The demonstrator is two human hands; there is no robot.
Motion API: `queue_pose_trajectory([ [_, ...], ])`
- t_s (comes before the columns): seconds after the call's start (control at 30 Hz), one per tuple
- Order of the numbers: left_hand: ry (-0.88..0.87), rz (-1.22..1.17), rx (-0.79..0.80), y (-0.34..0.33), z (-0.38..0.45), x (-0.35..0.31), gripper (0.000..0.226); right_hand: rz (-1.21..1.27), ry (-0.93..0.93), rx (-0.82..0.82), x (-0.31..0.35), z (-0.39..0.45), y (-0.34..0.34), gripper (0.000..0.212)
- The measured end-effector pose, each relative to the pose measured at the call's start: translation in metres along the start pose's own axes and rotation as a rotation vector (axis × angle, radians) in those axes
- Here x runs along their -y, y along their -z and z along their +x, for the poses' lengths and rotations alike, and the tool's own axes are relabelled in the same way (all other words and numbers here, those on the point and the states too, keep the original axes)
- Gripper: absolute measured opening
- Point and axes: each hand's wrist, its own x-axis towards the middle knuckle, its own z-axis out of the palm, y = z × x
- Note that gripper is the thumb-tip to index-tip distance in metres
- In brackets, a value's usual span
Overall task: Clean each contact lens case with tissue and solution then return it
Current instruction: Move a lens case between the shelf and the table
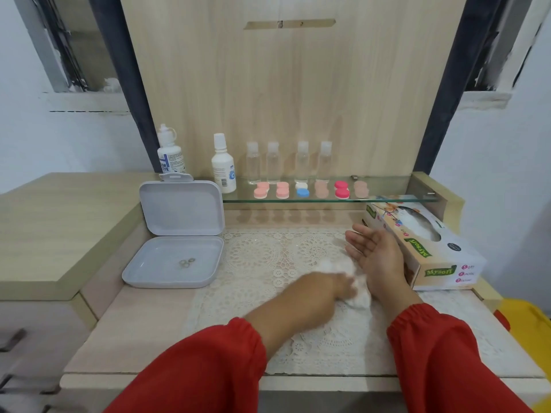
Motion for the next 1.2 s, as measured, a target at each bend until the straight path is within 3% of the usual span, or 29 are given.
queue_pose_trajectory([
  [0.1, -0.138, -0.173, 0.050, 0.003, -0.031, 0.004, 0.048, 0.005, -0.007, -0.004, 0.000, 0.001, 0.000, 0.043],
  [0.2, 0.114, -0.117, -0.092, 0.023, -0.040, 0.038, 0.035, -0.015, -0.001, -0.009, -0.001, 0.001, 0.000, 0.043],
  [0.3, 0.466, 0.202, -0.137, 0.035, -0.019, 0.082, 0.044, -0.030, 0.003, -0.008, -0.001, 0.001, 0.000, 0.042],
  [0.37, 0.560, 0.254, -0.151, 0.034, -0.004, 0.087, 0.047, -0.034, 0.001, -0.007, -0.001, 0.001, 0.000, 0.043],
  [0.5, 0.354, 0.092, -0.092, 0.025, 0.008, 0.046, 0.054, -0.043, -0.002, -0.003, 0.000, -0.001, 0.000, 0.038],
  [0.57, 0.215, 0.013, -0.036, 0.023, -0.007, 0.019, 0.041, -0.052, -0.007, 0.006, 0.000, -0.001, 0.000, 0.035],
  [0.67, 0.179, -0.173, -0.026, 0.025, -0.038, 0.006, 0.037, -0.089, -0.025, 0.007, 0.001, -0.002, -0.002, 0.033],
  [0.8, 0.228, -0.227, -0.172, 0.036, -0.063, 0.026, 0.022, -0.199, -0.031, 0.022, 0.004, -0.004, -0.009, 0.031],
  [0.9, 0.361, -0.388, -0.322, 0.041, -0.074, 0.034, 0.033, -0.294, -0.024, 0.070, 0.010, -0.018, -0.025, 0.027],
  [1.1, 0.493, -0.750, -0.628, 0.074, -0.133, 0.039, 0.012, -0.200, -0.011, 0.281, 0.005, -0.080, -0.089, 0.026],
  [1.2, 0.553, -0.892, -0.726, 0.095, -0.185, 0.046, 0.018, -0.147, -0.045, 0.401, -0.007, -0.119, -0.130, 0.023],
])
